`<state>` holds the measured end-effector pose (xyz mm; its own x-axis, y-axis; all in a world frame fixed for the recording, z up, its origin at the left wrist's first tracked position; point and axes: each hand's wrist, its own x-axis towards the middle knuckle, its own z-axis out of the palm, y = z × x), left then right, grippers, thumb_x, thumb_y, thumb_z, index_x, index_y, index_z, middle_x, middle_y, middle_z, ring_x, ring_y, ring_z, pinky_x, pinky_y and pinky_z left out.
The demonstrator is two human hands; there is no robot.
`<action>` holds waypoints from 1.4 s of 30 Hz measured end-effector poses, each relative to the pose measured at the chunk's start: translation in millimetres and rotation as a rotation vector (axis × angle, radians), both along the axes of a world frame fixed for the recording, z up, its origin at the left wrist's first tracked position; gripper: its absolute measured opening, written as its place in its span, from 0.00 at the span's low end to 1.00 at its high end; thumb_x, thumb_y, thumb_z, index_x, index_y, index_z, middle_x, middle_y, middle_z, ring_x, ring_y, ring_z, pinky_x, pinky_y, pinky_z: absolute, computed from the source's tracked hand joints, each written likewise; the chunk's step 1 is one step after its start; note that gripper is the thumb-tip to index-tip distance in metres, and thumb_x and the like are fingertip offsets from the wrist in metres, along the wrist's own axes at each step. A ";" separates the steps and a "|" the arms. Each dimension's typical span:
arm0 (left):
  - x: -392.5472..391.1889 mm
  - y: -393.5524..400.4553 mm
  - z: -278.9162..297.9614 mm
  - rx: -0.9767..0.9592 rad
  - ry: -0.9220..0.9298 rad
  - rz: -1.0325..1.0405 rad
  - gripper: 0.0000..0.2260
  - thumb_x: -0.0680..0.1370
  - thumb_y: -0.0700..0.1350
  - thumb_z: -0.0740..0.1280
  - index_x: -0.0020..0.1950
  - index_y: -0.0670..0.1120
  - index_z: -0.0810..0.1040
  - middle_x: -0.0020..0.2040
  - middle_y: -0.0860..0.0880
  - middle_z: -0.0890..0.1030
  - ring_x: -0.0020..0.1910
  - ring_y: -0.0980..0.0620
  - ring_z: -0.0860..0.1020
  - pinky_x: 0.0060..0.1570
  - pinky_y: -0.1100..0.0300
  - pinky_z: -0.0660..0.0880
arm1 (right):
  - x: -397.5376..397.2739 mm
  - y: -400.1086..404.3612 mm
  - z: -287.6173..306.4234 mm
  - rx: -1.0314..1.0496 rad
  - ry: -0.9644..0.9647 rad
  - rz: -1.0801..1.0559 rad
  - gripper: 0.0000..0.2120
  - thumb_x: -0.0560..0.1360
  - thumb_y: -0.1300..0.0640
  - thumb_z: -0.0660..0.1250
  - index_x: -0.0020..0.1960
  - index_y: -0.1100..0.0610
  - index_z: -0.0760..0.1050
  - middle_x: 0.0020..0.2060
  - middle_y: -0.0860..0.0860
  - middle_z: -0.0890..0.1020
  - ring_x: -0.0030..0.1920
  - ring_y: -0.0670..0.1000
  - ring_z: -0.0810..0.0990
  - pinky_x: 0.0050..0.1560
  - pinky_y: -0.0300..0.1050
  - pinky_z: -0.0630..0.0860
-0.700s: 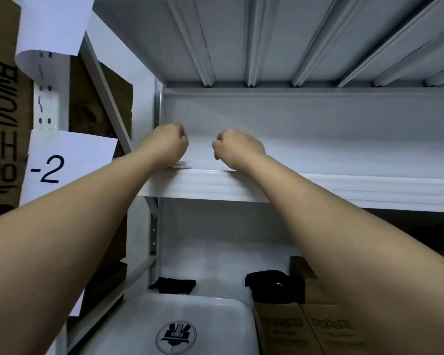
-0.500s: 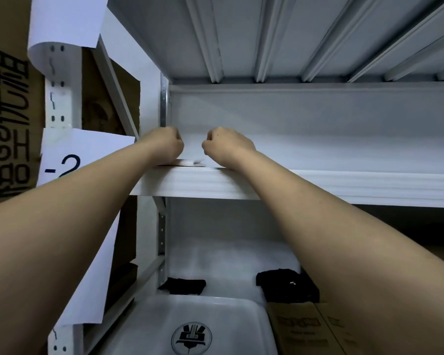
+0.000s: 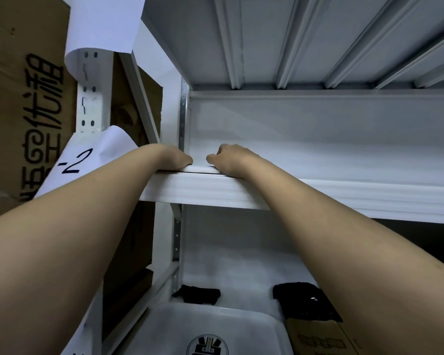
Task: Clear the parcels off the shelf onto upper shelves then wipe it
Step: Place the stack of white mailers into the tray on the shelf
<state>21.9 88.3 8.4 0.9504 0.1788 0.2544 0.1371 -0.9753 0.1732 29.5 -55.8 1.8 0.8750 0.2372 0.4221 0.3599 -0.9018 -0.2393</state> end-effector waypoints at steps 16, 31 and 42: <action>-14.0 -34.3 1.0 -0.028 -0.049 -0.042 0.12 0.80 0.50 0.56 0.53 0.44 0.72 0.54 0.44 0.73 0.51 0.45 0.70 0.50 0.55 0.64 | -33.1 -31.9 7.4 -0.104 0.084 -0.020 0.15 0.82 0.58 0.51 0.37 0.59 0.64 0.37 0.53 0.69 0.31 0.49 0.64 0.30 0.39 0.60; -24.0 -86.1 -2.4 -0.474 -0.343 -0.255 0.10 0.78 0.33 0.57 0.42 0.45 0.72 0.50 0.41 0.74 0.43 0.44 0.74 0.39 0.58 0.71 | -35.4 -111.8 4.4 0.469 0.060 -0.080 0.13 0.77 0.62 0.60 0.61 0.59 0.65 0.40 0.53 0.68 0.40 0.53 0.67 0.36 0.42 0.65; -60.6 -132.9 -33.6 -0.821 -0.732 -0.259 0.21 0.80 0.44 0.59 0.72 0.46 0.61 0.70 0.44 0.64 0.59 0.43 0.74 0.56 0.58 0.68 | -62.2 -140.9 -39.9 0.953 -0.432 0.095 0.22 0.76 0.62 0.60 0.69 0.53 0.63 0.67 0.49 0.71 0.61 0.49 0.73 0.58 0.46 0.72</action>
<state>-38.7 -44.6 -25.2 0.6539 0.3677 0.6612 -0.4501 -0.5134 0.7307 -32.7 -196.7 -38.1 0.6005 -0.2981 0.7420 0.6432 -0.3713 -0.6697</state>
